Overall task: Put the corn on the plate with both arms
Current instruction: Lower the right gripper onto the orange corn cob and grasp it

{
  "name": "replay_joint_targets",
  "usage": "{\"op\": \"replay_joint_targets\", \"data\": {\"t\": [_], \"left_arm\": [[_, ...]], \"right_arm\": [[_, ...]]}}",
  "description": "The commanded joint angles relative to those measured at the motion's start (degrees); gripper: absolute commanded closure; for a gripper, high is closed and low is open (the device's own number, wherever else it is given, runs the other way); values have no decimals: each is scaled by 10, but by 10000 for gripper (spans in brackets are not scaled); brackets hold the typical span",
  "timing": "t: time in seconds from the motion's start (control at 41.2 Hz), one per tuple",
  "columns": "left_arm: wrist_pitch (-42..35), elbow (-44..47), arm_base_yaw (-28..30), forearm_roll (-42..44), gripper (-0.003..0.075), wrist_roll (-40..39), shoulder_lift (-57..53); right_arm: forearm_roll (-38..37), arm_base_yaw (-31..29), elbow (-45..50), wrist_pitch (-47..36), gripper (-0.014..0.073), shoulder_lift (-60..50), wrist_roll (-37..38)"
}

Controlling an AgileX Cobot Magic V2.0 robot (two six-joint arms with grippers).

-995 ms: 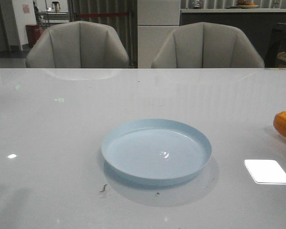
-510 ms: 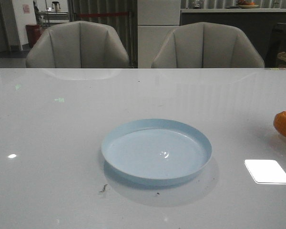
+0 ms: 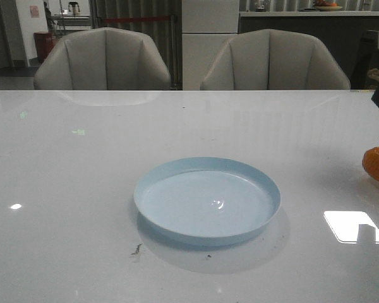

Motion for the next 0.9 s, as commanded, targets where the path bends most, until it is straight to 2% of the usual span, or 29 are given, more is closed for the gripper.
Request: {"op": "replay_joint_targets", "data": {"t": [0.0, 0.534, 0.582, 0.752, 0.874], "left_arm": [[-48, -15, 1, -6, 437, -4, -9], [-48, -15, 1, -6, 437, -4, -9], [-48, -15, 1, -6, 437, -4, -9], [-48, -15, 1, -6, 437, -4, -9], [-48, -15, 1, -6, 437, -4, -9]], "right_arm": [[5, 2, -19, -25, 103, -19, -17], [5, 2, -19, -31, 103, 69, -17], [5, 2, -19, -30, 120, 69, -17], [6, 3, -40, -14, 259, 63, -17], [24, 16, -83, 30, 267, 62, -17]]}}
